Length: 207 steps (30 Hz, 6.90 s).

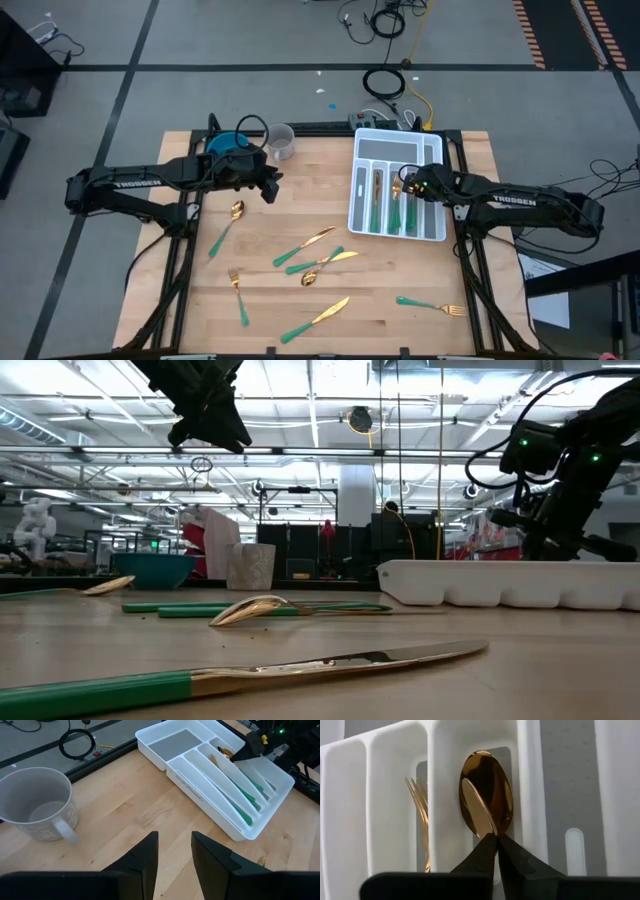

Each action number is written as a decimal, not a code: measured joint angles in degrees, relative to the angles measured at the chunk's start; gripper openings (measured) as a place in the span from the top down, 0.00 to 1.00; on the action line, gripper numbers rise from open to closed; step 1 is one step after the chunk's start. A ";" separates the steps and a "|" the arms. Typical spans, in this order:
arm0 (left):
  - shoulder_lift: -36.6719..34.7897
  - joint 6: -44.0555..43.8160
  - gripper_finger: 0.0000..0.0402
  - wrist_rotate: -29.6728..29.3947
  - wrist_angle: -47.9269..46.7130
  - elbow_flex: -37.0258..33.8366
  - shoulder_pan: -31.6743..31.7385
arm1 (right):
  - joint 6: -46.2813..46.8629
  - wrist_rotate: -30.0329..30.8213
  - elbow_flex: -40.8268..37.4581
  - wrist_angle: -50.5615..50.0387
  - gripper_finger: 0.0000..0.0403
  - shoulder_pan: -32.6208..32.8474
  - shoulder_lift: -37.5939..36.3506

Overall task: Sort silverware
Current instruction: Adjust the green spoon in the white cutlery tray, then put the green table knife into the white cutlery tray

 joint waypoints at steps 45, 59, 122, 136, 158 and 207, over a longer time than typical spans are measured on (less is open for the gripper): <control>0.00 -3.15 0.69 7.70 1.28 0.01 -0.61 | -25.52 -17.08 28.46 -26.29 0.86 38.48 4.73; 10.78 -16.64 0.69 5.88 -5.07 0.07 -15.47 | -24.36 -8.26 28.44 -19.10 0.86 44.83 19.43; 49.84 -9.37 0.69 16.47 -19.55 19.98 -21.06 | -23.00 -8.71 28.45 -16.69 0.64 47.04 19.04; 54.62 -8.05 0.94 17.21 -19.50 20.45 -20.89 | -23.83 -8.74 28.46 -16.84 0.64 47.04 19.04; 53.43 -8.10 1.00 11.72 -28.58 29.18 -19.86 | -23.30 -5.95 28.46 -15.40 0.64 46.99 12.24; 59.70 -6.67 0.60 11.90 -29.52 30.85 -19.17 | -27.11 0.24 28.46 -22.20 0.41 46.99 -0.13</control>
